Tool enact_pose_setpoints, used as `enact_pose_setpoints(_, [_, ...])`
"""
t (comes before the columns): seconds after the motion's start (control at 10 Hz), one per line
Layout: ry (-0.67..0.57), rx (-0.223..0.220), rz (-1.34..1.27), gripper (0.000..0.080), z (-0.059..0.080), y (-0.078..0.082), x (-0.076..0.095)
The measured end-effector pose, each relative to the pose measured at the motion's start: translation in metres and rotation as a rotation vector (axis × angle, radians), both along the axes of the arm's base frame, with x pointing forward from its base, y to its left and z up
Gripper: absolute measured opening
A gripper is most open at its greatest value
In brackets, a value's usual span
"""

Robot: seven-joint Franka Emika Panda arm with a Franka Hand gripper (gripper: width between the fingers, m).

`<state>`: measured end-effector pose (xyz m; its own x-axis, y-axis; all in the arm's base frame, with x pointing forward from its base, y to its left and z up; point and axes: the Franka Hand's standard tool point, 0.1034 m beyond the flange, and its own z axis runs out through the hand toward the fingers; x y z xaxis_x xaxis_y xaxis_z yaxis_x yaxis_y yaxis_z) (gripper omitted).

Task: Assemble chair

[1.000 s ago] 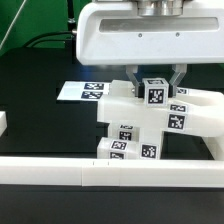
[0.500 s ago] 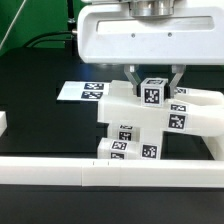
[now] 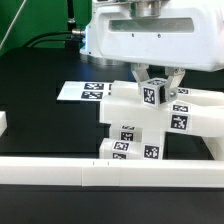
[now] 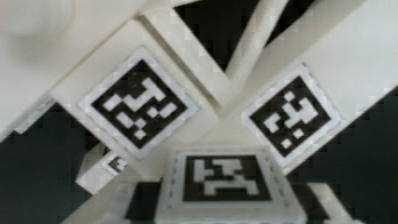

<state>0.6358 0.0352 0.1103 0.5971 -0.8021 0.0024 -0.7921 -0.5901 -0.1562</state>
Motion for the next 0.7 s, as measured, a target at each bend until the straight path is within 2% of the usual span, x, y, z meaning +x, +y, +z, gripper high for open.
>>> enact_pose_setpoints(0.1, [-0.001, -0.003, 0.02, 0.0268, 0.0, 0.0, 0.0])
enact_pose_setpoints(0.2, [-0.008, -0.016, 0.115, 0.0463, 0.0008, 0.0005, 0.0005])
enact_pose_setpoints(0.3, [-0.012, -0.027, 0.196, 0.0463, 0.0019, 0.0034, 0.001])
enact_pose_setpoints(0.4, [-0.02, -0.041, 0.293, 0.0603, 0.0021, 0.0053, 0.0012])
enact_pose_setpoints(0.5, [-0.022, -0.043, 0.312, 0.0642, 0.0021, 0.0064, 0.0011])
enact_pose_setpoints(0.7, [-0.036, -0.066, 0.484, 0.0648, 0.0018, 0.0054, 0.0009])
